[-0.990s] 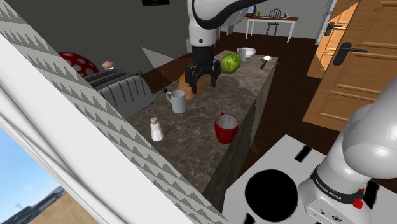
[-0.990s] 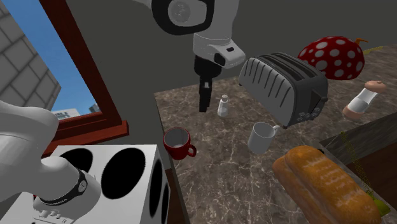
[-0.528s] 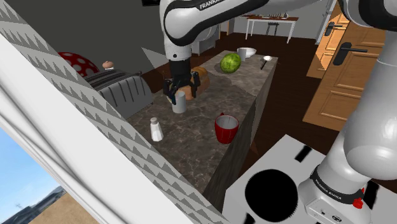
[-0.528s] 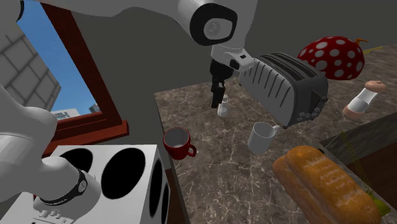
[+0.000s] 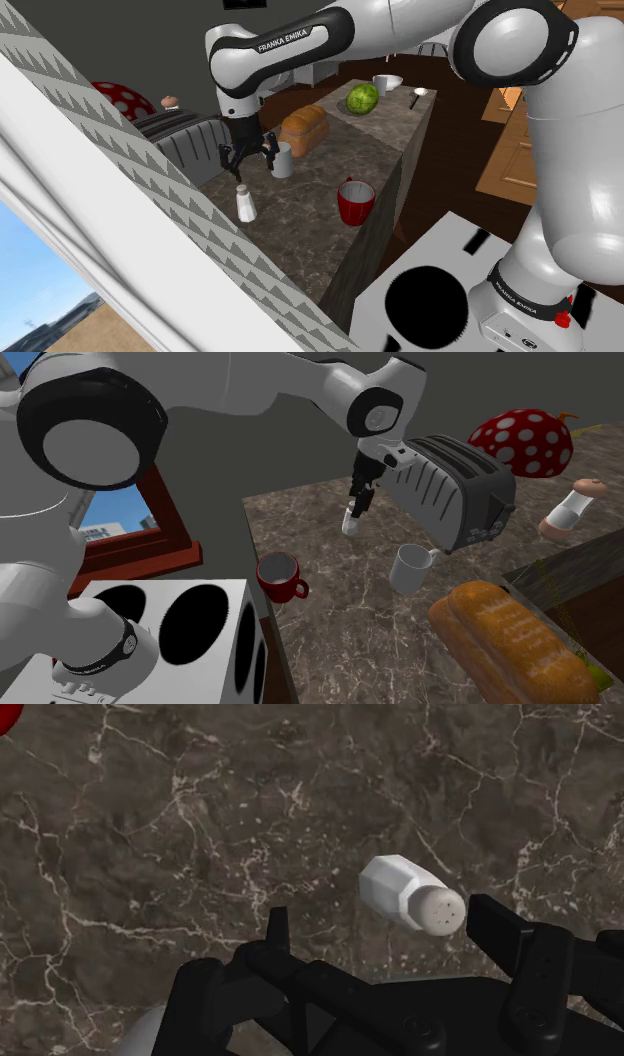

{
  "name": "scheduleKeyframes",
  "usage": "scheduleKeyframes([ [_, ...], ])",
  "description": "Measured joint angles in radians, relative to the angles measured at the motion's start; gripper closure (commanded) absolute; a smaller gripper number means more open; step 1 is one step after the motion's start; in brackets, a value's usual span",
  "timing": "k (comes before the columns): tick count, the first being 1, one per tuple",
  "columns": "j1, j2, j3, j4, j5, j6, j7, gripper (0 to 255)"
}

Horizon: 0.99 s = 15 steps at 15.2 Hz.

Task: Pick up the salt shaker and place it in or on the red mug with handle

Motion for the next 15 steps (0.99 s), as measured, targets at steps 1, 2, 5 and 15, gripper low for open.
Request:
scheduleKeyframes([
  [1, 0.012, 0.041, 0.0, 0.05, -0.005, -0.015, 0.009, 0],
  [2, 0.026, 0.093, -0.001, 0.118, -0.012, -0.036, 0.018, 0],
  [5, 0.058, 0.197, -0.003, 0.245, -0.023, -0.069, 0.039, 0],
  [15, 0.061, 0.207, -0.004, 0.166, -0.025, 0.019, 0.042, 0],
])
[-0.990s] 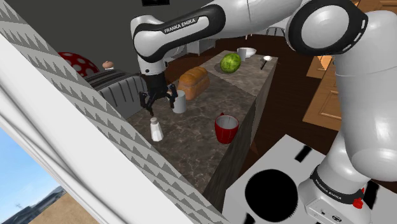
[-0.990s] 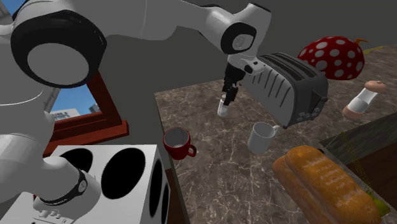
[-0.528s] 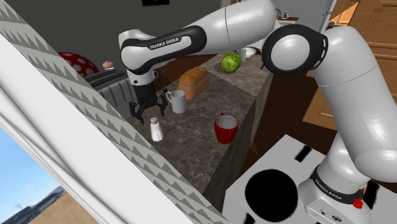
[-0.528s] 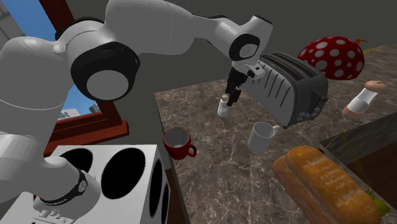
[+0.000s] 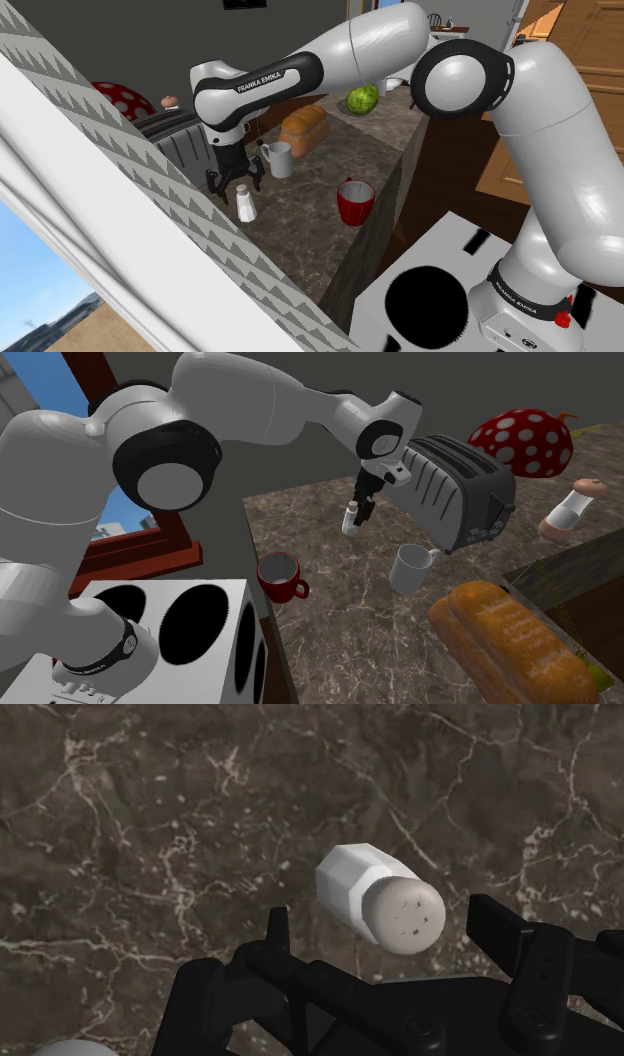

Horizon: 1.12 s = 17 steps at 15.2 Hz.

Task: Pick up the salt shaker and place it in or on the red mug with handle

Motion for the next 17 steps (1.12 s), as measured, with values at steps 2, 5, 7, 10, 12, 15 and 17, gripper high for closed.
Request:
scheduleKeyframes([
  [2, 0.0, 0.0, 0.0, -0.001, 0.0, 0.001, 0.0, 0],
  [5, 0.0, 0.0, 0.0, -0.001, 0.0, 0.001, 0.0, 255],
  [7, 0.0, -0.001, -0.001, -0.001, -0.001, 0.001, 0.0, 255],
  [10, 0.0, -0.001, 0.0, -0.001, 0.0, 0.002, 0.0, 255],
  [12, 0.0, -0.001, 0.0, -0.001, 0.0, 0.003, 0.0, 255],
  [15, 0.0, -0.003, 0.0, 0.001, 0.0, -0.003, 0.0, 255],
  [17, 0.001, -0.006, 0.001, 0.018, 0.001, -0.023, 0.001, 255],
])
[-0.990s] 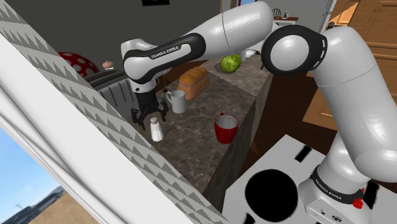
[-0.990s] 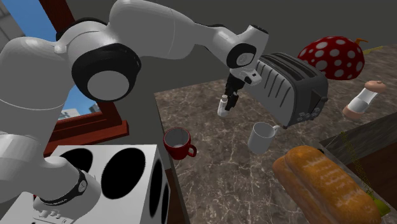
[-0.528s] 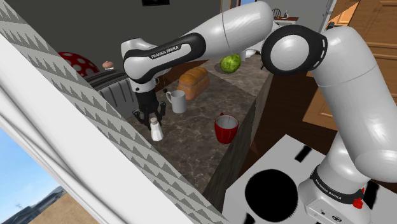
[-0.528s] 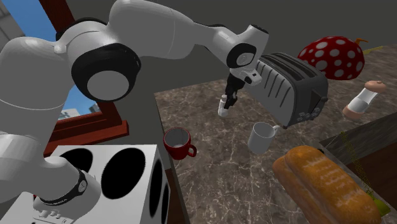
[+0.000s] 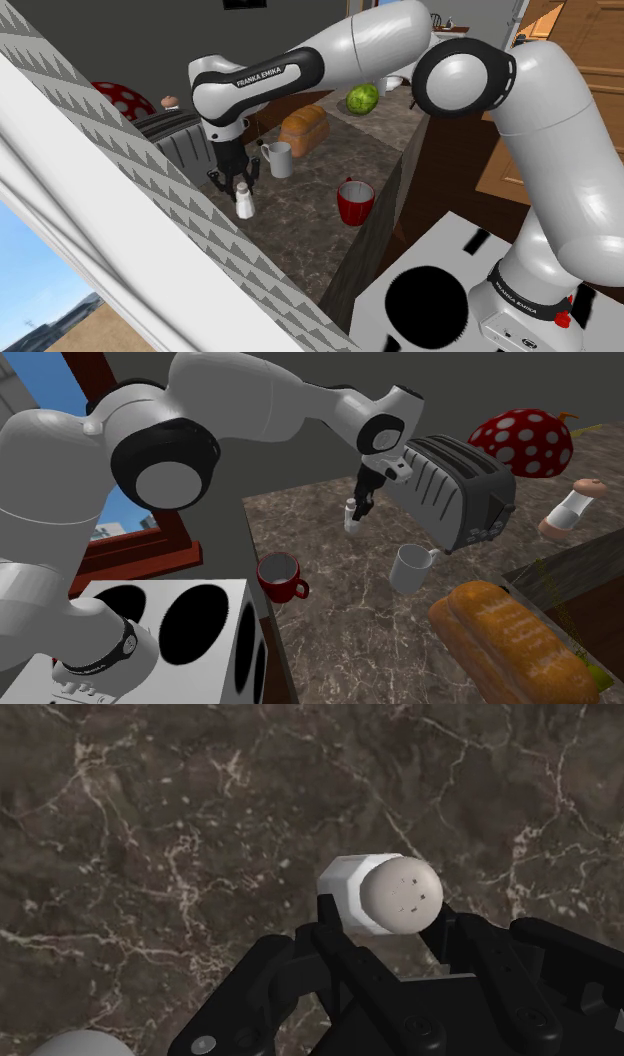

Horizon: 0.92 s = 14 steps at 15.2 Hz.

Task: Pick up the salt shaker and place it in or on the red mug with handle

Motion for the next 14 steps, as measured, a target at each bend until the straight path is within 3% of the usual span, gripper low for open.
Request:
scheduleKeyframes([
  [14, 0.008, -0.029, 0.006, 0.14, 0.005, -0.167, 0.013, 255],
])
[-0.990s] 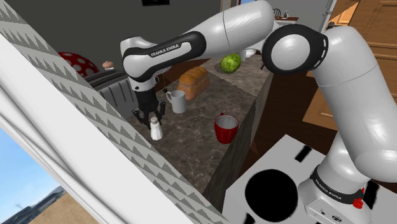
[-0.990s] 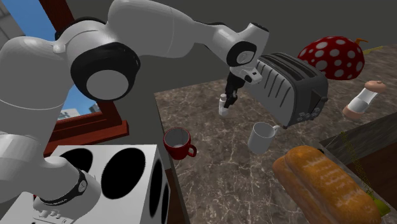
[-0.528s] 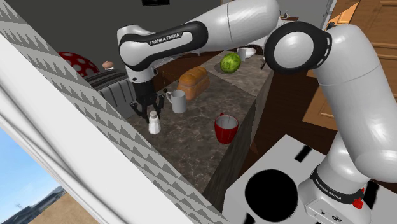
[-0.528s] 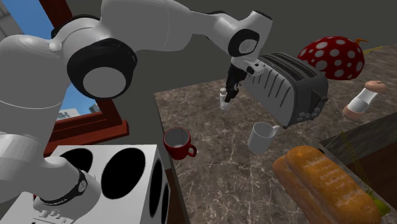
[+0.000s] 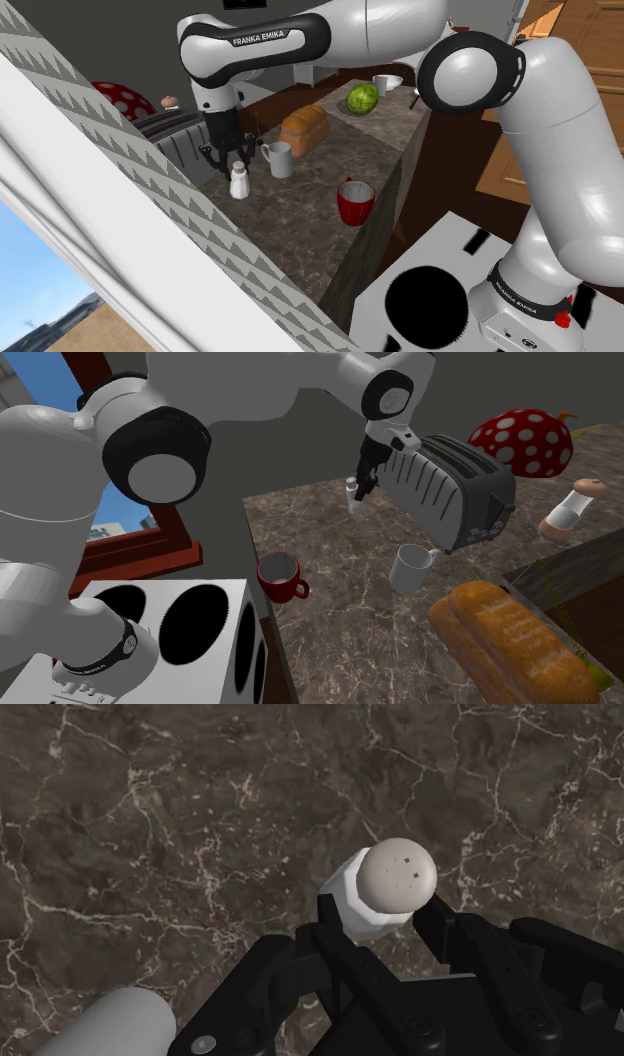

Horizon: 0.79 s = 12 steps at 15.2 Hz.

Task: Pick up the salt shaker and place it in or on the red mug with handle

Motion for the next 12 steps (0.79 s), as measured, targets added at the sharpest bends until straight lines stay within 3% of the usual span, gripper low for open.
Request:
scheduleKeyframes([
  [8, 0.013, 0.017, 0.001, 0.134, -0.002, -0.117, 0.009, 255],
  [12, 0.027, 0.053, 0.0, 0.253, -0.008, -0.198, 0.014, 255],
])
